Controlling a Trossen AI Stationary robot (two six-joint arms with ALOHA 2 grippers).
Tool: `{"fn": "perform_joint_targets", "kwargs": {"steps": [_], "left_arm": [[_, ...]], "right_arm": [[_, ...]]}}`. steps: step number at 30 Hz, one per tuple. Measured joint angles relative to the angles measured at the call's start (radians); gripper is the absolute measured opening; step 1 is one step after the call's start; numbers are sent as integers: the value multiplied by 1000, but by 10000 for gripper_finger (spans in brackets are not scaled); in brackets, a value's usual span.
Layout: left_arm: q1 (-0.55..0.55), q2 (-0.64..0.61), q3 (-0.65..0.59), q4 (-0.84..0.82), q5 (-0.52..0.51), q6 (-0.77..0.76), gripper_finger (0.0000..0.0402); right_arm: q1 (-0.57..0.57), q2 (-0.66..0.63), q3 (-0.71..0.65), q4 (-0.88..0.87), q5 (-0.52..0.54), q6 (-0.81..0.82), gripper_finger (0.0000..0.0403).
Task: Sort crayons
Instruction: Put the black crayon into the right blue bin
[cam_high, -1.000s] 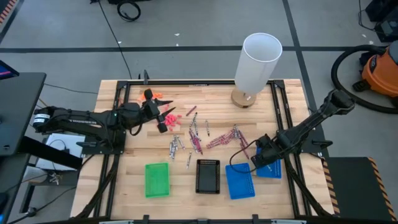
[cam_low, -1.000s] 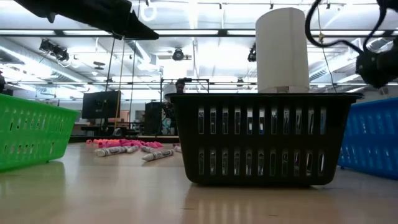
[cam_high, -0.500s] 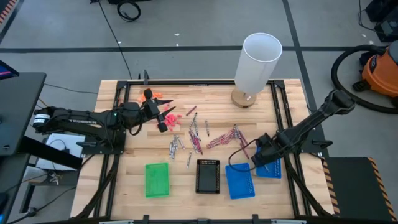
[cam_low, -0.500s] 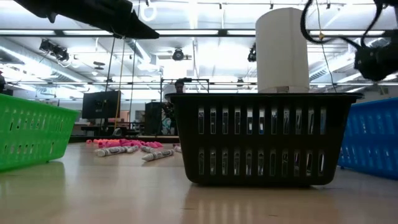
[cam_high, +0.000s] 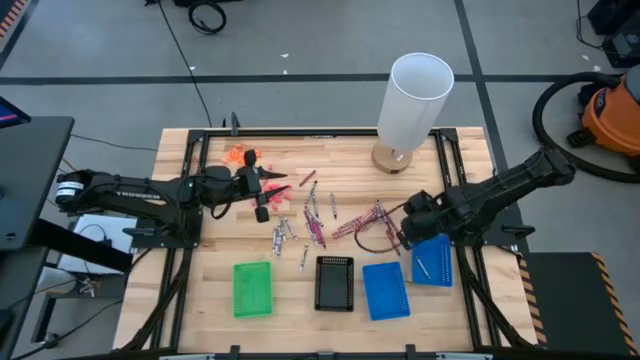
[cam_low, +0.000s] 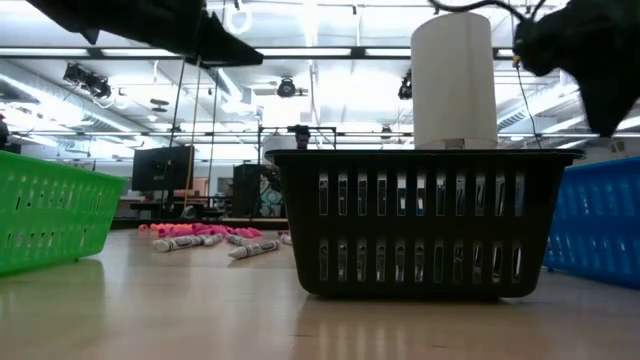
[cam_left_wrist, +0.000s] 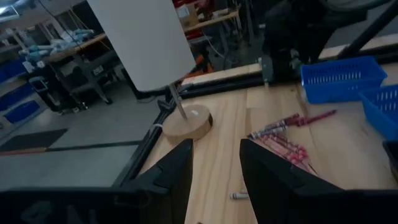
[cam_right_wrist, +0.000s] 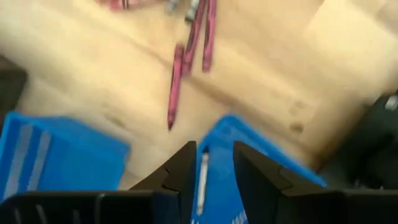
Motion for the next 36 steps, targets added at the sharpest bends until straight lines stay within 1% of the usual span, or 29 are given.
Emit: {"fn": "perform_joint_targets", "kwargs": {"steps": [5, 7, 12, 15, 21, 27, 31, 36], "left_arm": [[0, 34, 1, 14, 0, -16, 144], [0, 38, 1, 17, 0, -18, 144], [0, 42, 1, 59, 0, -16, 144], [0, 42, 1, 66, -4, -18, 144], [1, 42, 1, 59, -14, -23, 144], [0, 42, 1, 54, -15, -26, 144], [0, 42, 1, 29, -15, -27, 144], [1, 42, 1, 12, -16, -35, 144]], "right_arm": [[-108, 12, 0, 24, 54, -142, 114], [-153, 21, 0, 54, 102, -203, 114], [-243, 82, 0, 207, 233, -385, 114], [-288, 133, 0, 287, 266, -478, 114], [-338, 247, -1, 341, 257, -551, 114], [-356, 338, -1, 389, 187, -596, 114], [-367, 352, -3, 388, 153, -597, 114], [-370, 353, -40, 396, 115, -555, 114]]}}
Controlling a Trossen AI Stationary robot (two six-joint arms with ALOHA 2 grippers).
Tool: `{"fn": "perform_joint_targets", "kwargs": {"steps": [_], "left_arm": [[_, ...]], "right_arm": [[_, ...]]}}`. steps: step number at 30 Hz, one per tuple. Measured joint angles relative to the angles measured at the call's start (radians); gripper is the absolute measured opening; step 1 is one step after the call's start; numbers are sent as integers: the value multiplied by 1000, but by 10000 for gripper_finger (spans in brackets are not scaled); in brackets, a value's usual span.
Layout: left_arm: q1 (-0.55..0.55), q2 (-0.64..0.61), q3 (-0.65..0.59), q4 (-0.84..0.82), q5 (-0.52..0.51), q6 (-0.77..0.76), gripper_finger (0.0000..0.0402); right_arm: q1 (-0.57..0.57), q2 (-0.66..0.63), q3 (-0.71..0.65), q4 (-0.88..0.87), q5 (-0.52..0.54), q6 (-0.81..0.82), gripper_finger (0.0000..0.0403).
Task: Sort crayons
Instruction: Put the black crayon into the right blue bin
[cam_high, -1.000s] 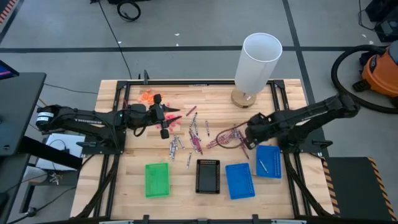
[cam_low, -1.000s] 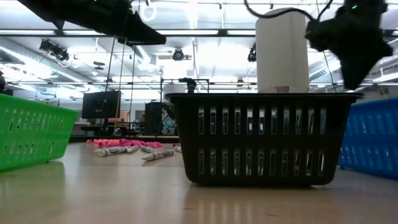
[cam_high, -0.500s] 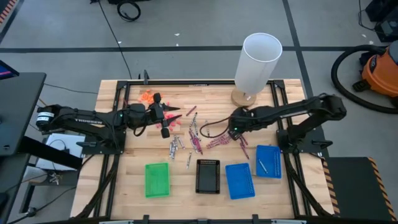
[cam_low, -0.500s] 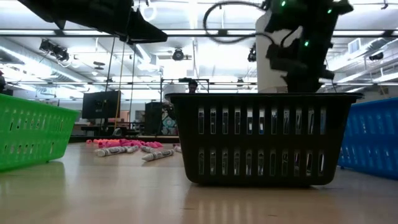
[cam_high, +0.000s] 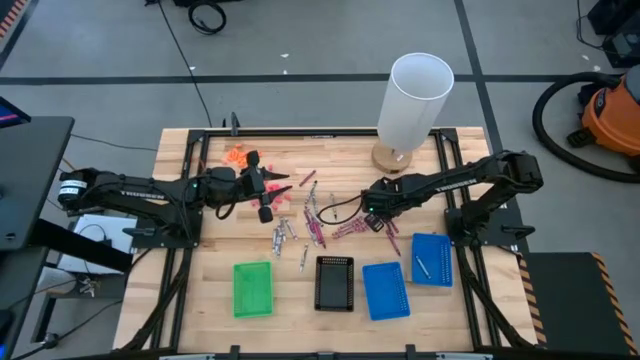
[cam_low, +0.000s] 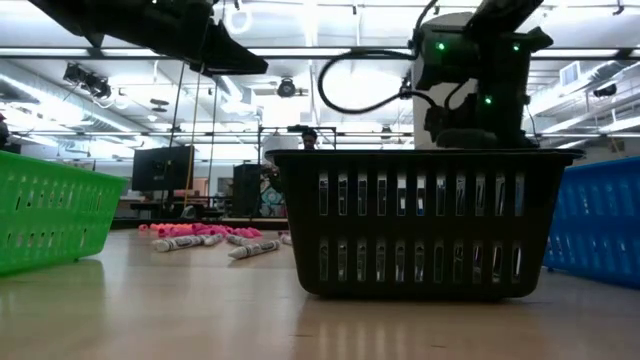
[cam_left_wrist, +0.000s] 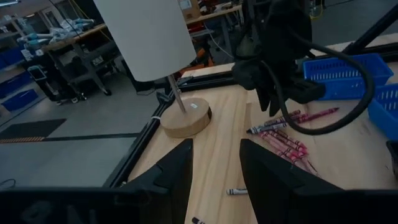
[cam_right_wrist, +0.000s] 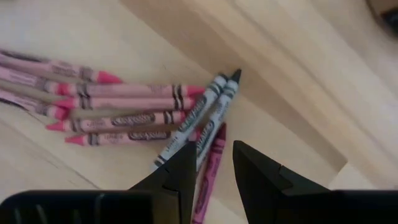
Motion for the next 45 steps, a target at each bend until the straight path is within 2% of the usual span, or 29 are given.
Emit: {"fn": "perform_joint_targets", "kwargs": {"steps": [18, 28, 45], "left_arm": [[0, 0, 0, -15, 0, -17, 144], [0, 0, 0, -14, 0, -17, 144], [0, -1, 0, -15, 0, -16, 144]], "right_arm": [[7, 1, -140, 195, 27, 20, 114], [-3, 0, -150, 244, 64, -37, 114], [-104, -2, -148, 247, -13, -123, 92]]}}
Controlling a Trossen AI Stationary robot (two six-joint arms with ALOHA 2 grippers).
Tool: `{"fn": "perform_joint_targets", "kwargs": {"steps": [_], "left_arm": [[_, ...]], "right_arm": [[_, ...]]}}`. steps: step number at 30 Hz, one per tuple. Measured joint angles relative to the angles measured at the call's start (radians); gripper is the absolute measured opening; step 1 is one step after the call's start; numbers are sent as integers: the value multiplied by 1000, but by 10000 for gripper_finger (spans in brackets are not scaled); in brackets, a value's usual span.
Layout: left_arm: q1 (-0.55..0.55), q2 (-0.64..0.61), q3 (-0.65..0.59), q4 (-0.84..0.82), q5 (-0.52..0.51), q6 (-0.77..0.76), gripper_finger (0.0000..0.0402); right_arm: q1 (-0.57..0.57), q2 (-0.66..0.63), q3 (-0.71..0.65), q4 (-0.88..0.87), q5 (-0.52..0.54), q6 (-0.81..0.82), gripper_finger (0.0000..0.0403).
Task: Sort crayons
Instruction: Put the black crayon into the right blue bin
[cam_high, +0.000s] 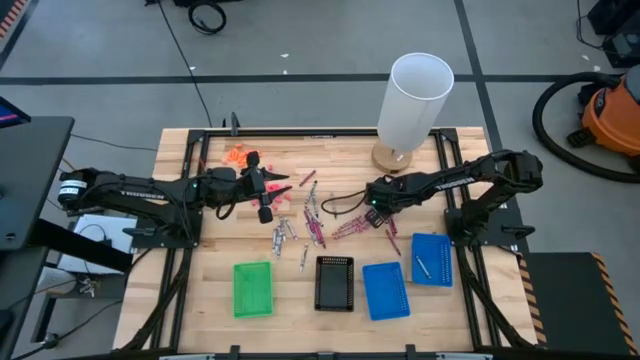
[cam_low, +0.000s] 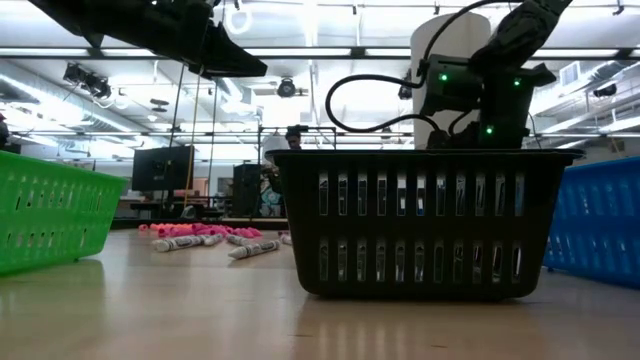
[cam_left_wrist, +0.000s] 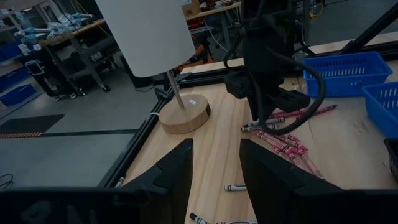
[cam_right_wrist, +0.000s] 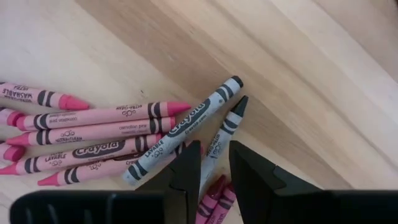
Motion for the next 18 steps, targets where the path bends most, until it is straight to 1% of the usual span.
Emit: {"fn": "perform_joint_targets", "kwargs": {"steps": [9, 12, 16, 18], "left_arm": [[0, 0, 0, 0, 0, 1, 144], [0, 0, 0, 0, 0, 2, 144], [0, 0, 0, -1, 0, 1, 144], [0, 0, 0, -2, 0, 1, 144]], "right_arm": [[-3, -79, -4, -27, -12, 12, 90], [-3, -78, -4, -32, -17, 30, 90], [-8, -46, -4, -42, 15, 48, 90], [-14, -31, -4, -20, 17, 49, 90]]}}
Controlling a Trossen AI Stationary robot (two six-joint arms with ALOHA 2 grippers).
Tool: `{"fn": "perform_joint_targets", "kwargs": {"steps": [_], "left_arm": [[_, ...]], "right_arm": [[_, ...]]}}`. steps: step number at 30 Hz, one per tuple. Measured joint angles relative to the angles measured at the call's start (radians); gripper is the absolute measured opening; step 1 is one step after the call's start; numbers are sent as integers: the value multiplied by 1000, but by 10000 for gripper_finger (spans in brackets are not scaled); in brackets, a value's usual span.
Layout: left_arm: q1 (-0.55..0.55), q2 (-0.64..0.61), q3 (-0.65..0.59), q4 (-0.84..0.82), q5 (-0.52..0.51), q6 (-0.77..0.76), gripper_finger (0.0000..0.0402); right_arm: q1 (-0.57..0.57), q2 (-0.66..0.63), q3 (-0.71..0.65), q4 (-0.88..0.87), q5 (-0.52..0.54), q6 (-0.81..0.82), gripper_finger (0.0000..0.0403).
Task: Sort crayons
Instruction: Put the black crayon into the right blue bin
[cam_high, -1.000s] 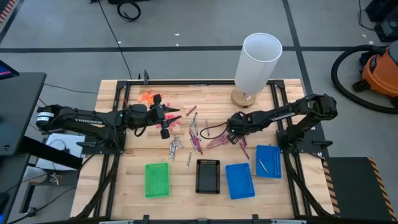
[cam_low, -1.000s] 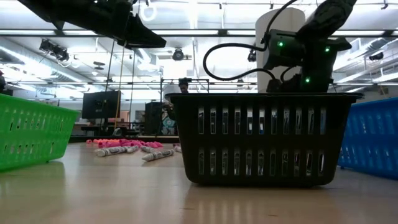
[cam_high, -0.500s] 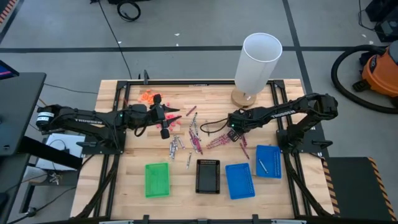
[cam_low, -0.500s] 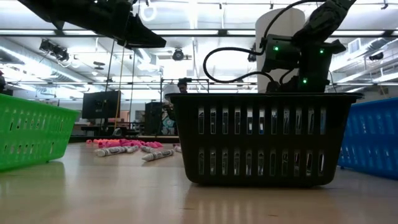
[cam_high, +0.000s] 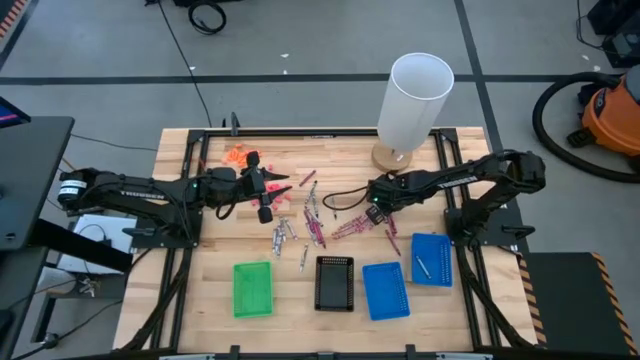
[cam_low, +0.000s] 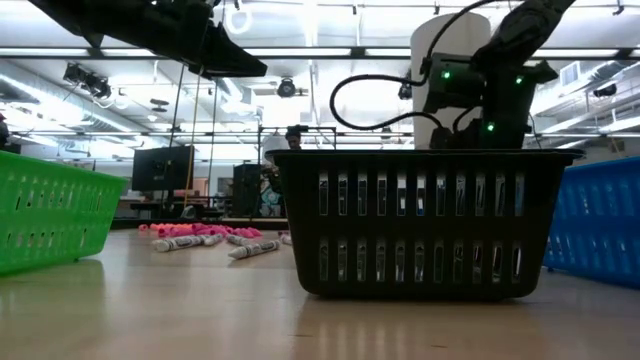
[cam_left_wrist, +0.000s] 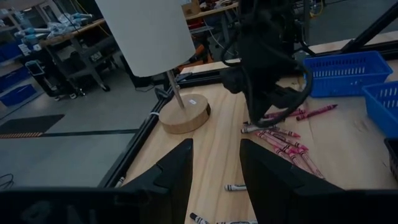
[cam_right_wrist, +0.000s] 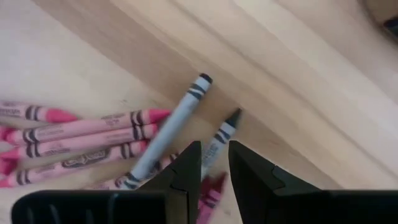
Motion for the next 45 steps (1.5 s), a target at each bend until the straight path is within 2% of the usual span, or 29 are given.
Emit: {"fn": "perform_joint_targets", "kwargs": {"steps": [14, 24, 28, 39, 45], "left_arm": [[0, 0, 0, -6, 0, -2, 144], [0, 0, 0, -13, 0, -2, 144], [-1, 0, 0, -13, 0, -1, 144], [-1, 0, 0, -13, 0, -3, 144], [-1, 0, 0, -22, 0, -11, 144]], "right_arm": [[-47, 51, 0, 25, -19, -16, 87], [-49, 51, -2, 74, -33, -53, 26], [-49, 44, 0, 83, -45, -69, 24], [-28, -71, 97, 38, -42, -125, 33], [31, -189, 103, 6, -81, -71, 33]]}}
